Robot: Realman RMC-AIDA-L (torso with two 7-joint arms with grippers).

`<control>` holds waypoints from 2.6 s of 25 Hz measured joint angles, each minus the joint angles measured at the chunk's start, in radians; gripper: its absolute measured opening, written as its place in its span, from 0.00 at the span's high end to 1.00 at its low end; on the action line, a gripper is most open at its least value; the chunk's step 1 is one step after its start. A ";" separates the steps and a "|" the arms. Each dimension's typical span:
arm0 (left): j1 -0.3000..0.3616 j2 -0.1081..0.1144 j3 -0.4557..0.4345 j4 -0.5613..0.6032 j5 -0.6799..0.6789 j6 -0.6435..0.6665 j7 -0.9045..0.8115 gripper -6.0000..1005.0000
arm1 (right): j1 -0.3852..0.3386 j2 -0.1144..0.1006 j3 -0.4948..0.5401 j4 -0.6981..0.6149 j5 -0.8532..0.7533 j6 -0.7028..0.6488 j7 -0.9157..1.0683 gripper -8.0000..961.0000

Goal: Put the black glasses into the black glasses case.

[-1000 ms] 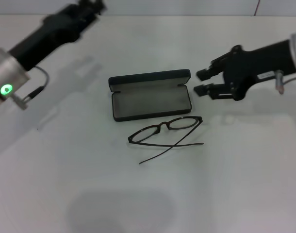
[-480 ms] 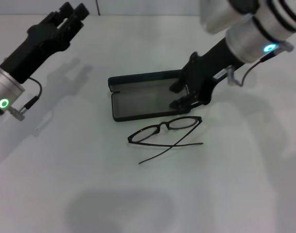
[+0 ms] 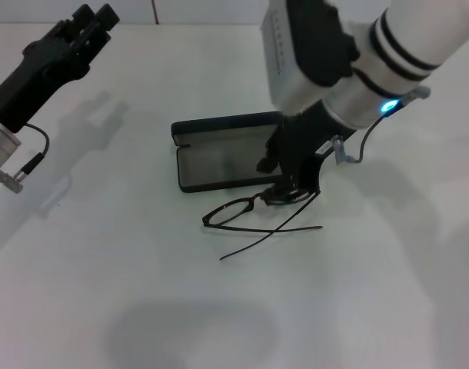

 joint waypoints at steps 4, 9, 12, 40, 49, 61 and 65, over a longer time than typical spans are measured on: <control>-0.002 -0.008 -0.020 -0.009 0.000 -0.009 0.000 0.50 | 0.001 0.000 -0.086 -0.006 0.010 0.033 0.008 0.60; -0.003 -0.013 -0.022 -0.011 -0.001 -0.014 -0.006 0.50 | 0.002 0.000 -0.200 -0.008 0.010 0.112 0.009 0.60; -0.003 -0.015 -0.022 -0.015 -0.001 -0.016 -0.006 0.50 | -0.005 0.000 -0.266 -0.013 0.010 0.161 0.009 0.60; -0.016 -0.009 -0.019 -0.017 0.005 -0.020 -0.002 0.50 | -0.073 0.000 -0.367 -0.024 0.049 0.339 -0.051 0.83; -0.027 -0.006 -0.011 0.022 0.081 -0.002 -0.083 0.50 | -0.256 -0.001 -0.069 -0.128 0.116 0.234 -0.158 0.88; -0.038 0.052 -0.010 0.129 0.146 0.265 -0.300 0.50 | -0.535 -0.008 0.399 -0.068 0.619 0.153 -0.483 0.88; -0.103 0.068 0.031 0.139 0.256 0.322 -0.406 0.50 | -0.553 -0.010 0.527 0.047 0.788 0.069 -0.599 0.88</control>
